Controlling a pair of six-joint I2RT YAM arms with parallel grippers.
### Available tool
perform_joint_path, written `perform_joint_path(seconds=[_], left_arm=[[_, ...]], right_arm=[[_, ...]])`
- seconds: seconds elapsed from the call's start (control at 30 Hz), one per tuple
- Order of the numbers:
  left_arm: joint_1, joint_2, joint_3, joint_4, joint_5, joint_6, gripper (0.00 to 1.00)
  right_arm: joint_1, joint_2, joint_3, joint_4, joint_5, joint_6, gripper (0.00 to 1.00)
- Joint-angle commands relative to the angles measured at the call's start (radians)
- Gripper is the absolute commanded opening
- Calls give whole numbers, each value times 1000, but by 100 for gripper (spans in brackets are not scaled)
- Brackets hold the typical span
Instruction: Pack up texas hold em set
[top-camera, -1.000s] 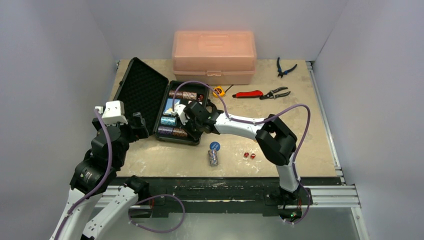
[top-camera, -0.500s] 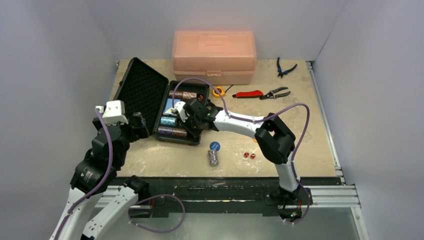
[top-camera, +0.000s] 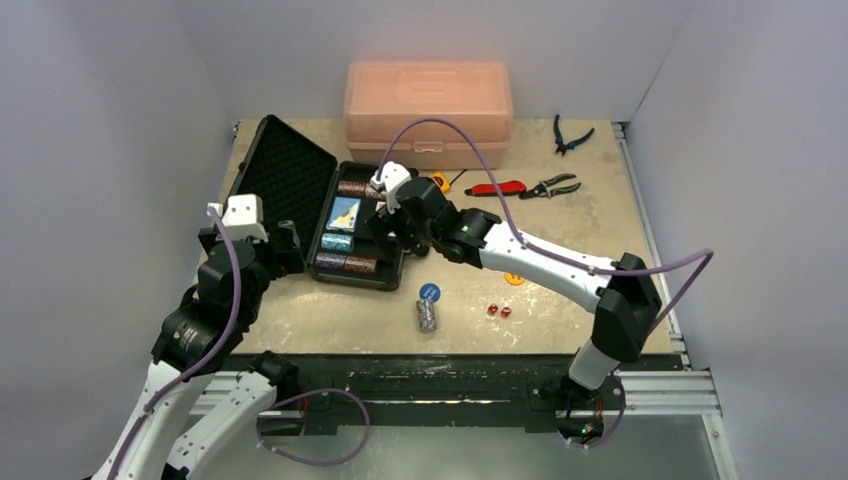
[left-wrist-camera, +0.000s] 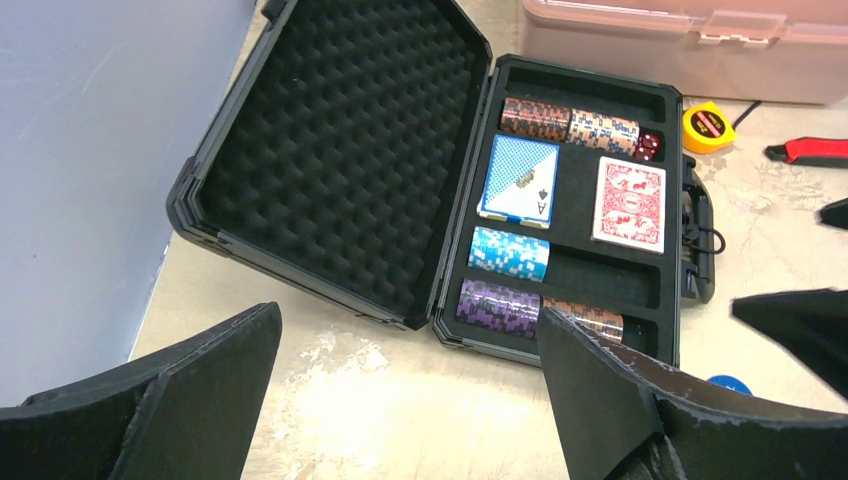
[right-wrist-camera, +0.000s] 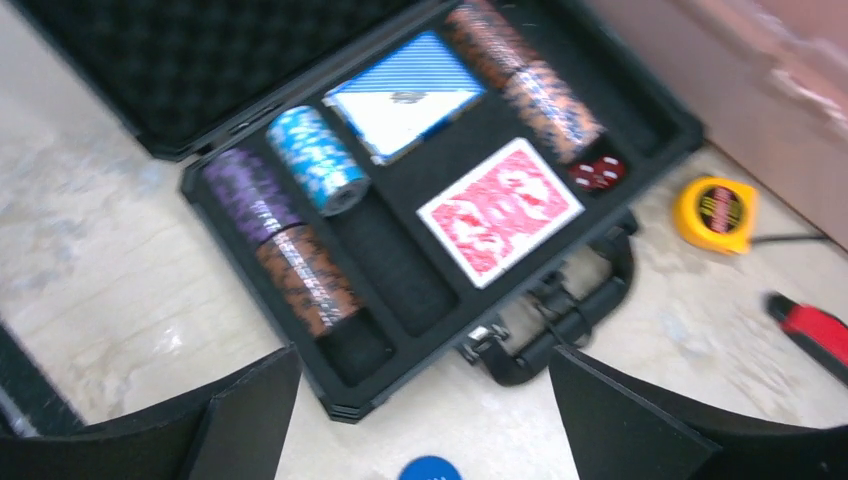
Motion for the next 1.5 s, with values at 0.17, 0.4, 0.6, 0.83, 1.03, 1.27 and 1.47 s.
perform_joint_path(seconds=[0.17, 0.4, 0.6, 0.83, 1.03, 1.27, 1.47], left_arm=[[30, 84, 12, 59, 84, 15, 100], [71, 102, 16, 58, 120, 9, 100], [74, 100, 13, 57, 132, 5, 100], [74, 90, 17, 46, 170, 2, 100], [74, 59, 5, 42, 186, -3, 100], [74, 52, 5, 39, 187, -4, 100], [74, 65, 6, 38, 189, -5, 100]], right_arm=[[-10, -143, -80, -117, 178, 184, 99], [-6, -184, -180, -204, 31, 443, 97], [17, -213, -308, -164, 12, 592, 92], [90, -128, -286, -233, 93, 692, 92], [141, -72, -285, -275, 147, 795, 91], [168, -46, -337, -254, 164, 839, 82], [168, -4, -321, -247, 186, 817, 72]])
